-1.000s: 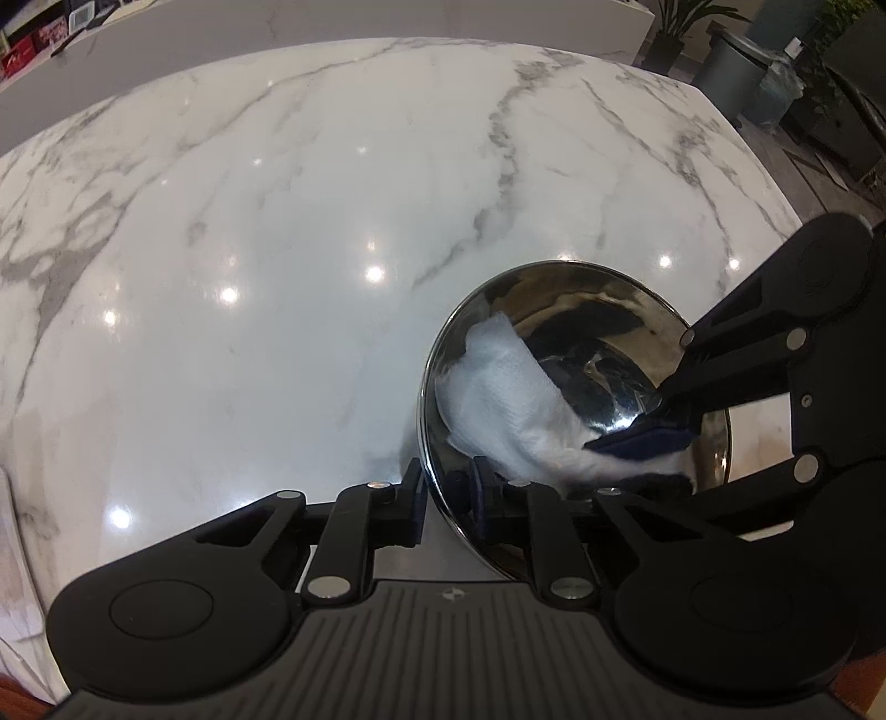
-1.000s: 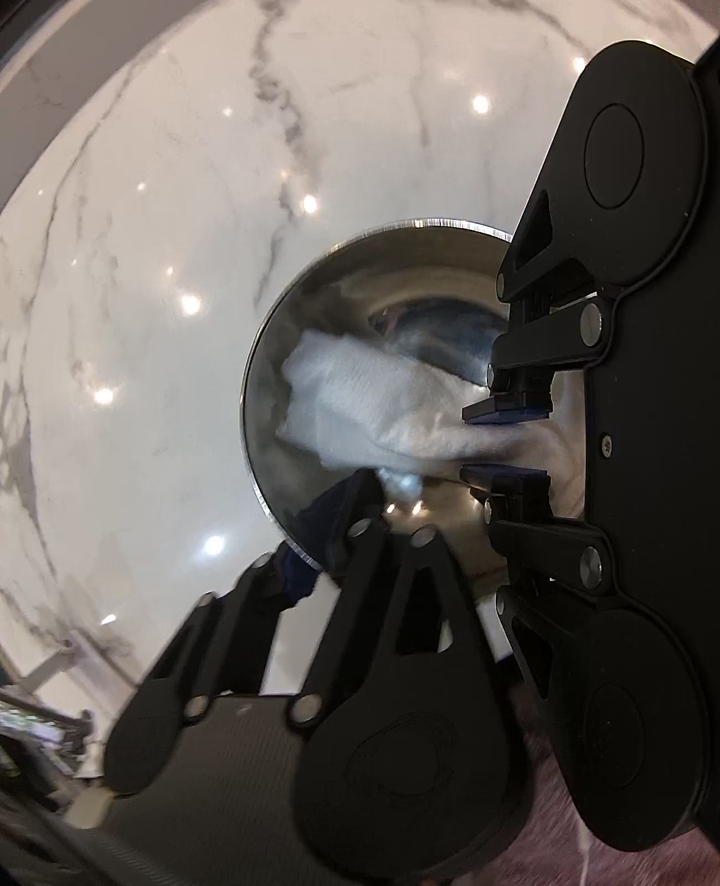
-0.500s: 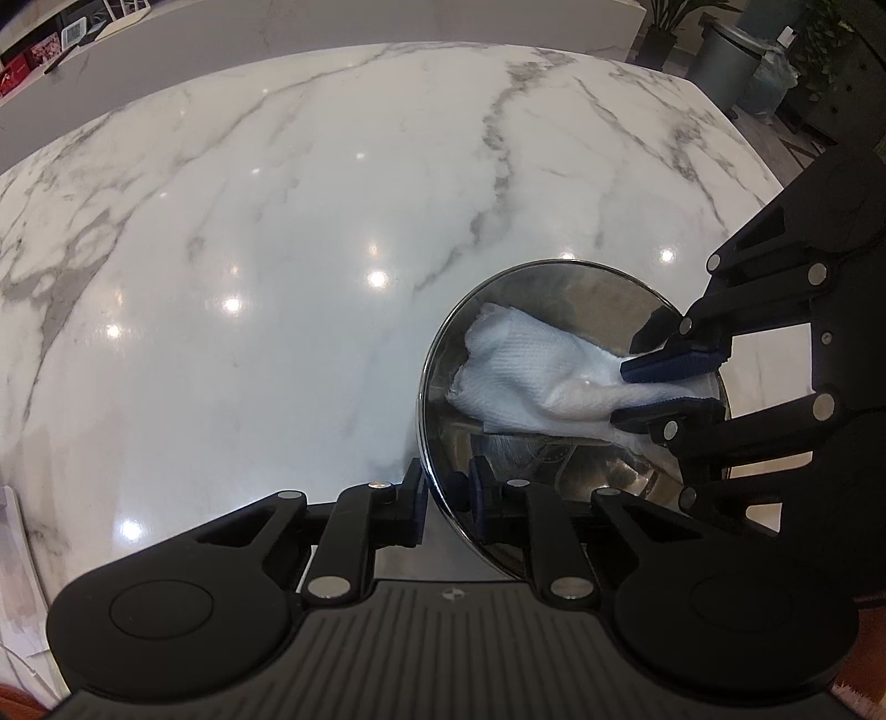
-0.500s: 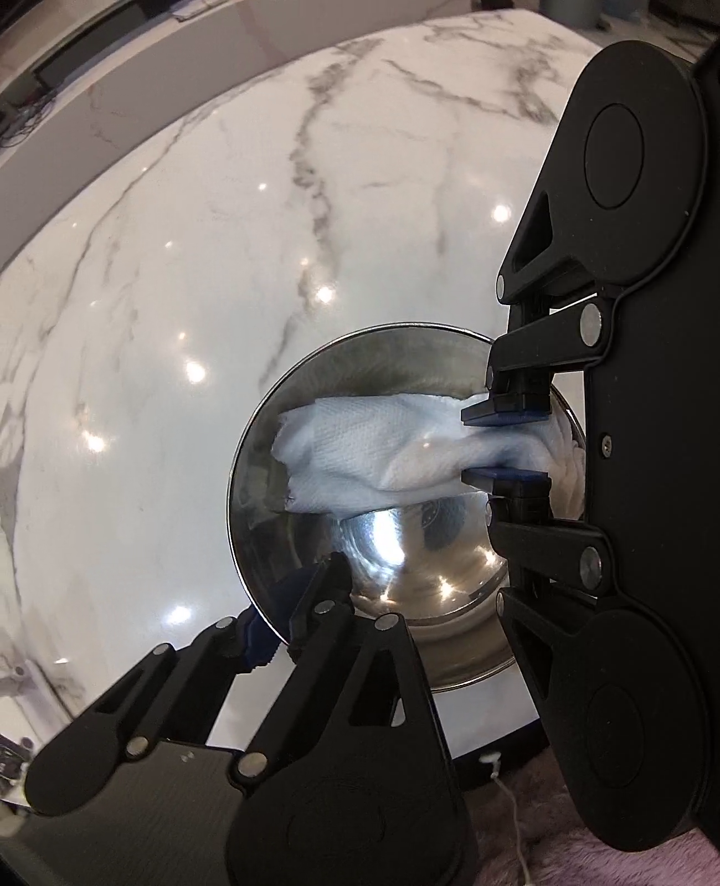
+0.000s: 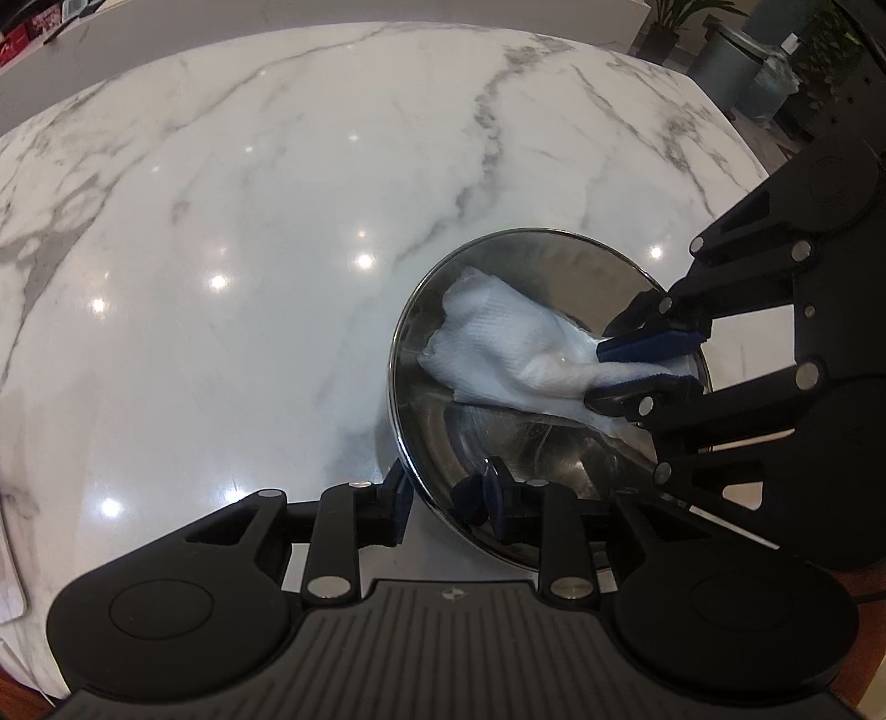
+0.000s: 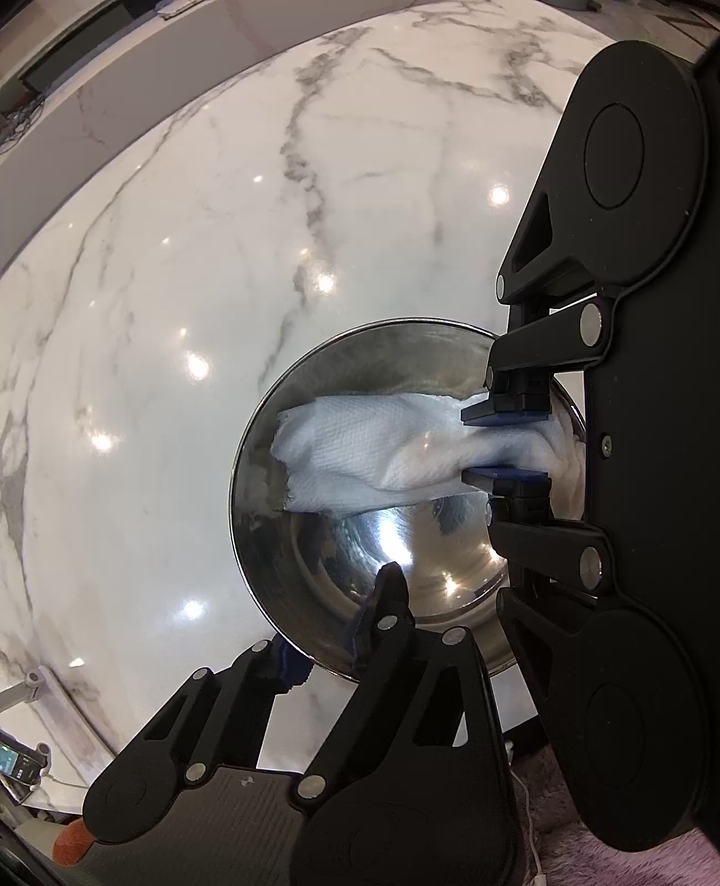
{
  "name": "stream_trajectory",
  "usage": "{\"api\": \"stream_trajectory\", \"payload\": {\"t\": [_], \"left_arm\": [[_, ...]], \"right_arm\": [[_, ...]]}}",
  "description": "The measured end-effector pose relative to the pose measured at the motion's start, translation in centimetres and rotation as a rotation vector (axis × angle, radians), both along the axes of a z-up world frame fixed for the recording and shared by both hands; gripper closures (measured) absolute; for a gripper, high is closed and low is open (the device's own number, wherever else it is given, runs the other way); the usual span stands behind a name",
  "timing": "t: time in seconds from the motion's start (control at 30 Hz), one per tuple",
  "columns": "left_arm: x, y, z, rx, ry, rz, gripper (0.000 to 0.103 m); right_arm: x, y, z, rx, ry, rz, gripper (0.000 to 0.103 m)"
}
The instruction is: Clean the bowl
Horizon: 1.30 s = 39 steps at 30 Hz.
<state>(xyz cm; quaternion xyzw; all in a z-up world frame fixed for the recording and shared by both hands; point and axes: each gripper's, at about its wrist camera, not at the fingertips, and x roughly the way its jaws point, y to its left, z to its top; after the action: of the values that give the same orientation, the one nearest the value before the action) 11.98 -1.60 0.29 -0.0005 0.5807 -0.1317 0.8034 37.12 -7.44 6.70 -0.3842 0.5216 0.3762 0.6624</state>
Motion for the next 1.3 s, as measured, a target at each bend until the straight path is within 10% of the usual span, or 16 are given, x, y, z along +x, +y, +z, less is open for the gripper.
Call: {"api": "stream_trajectory", "payload": {"t": [0.53, 0.73, 0.97, 1.3], "left_arm": [[0.2, -0.3, 0.0, 0.037, -0.016, -0.008, 0.087], [0.1, -0.6, 0.2, 0.062, -0.036, -0.022, 0.088], [0.1, -0.7, 0.2, 0.072, -0.045, -0.034, 0.089], [0.3, -0.6, -0.1, 0.064, -0.039, -0.026, 0.089]], "right_arm": [[0.5, -1.2, -1.2, 0.164, 0.201, -0.029, 0.088], [0.5, -1.2, -1.5, 0.11, 0.163, -0.008, 0.089], [-0.7, -0.8, -1.5, -0.068, -0.091, 0.108, 0.089], [1.8, -2.7, -1.6, -0.005, -0.021, 0.038, 0.089]]}}
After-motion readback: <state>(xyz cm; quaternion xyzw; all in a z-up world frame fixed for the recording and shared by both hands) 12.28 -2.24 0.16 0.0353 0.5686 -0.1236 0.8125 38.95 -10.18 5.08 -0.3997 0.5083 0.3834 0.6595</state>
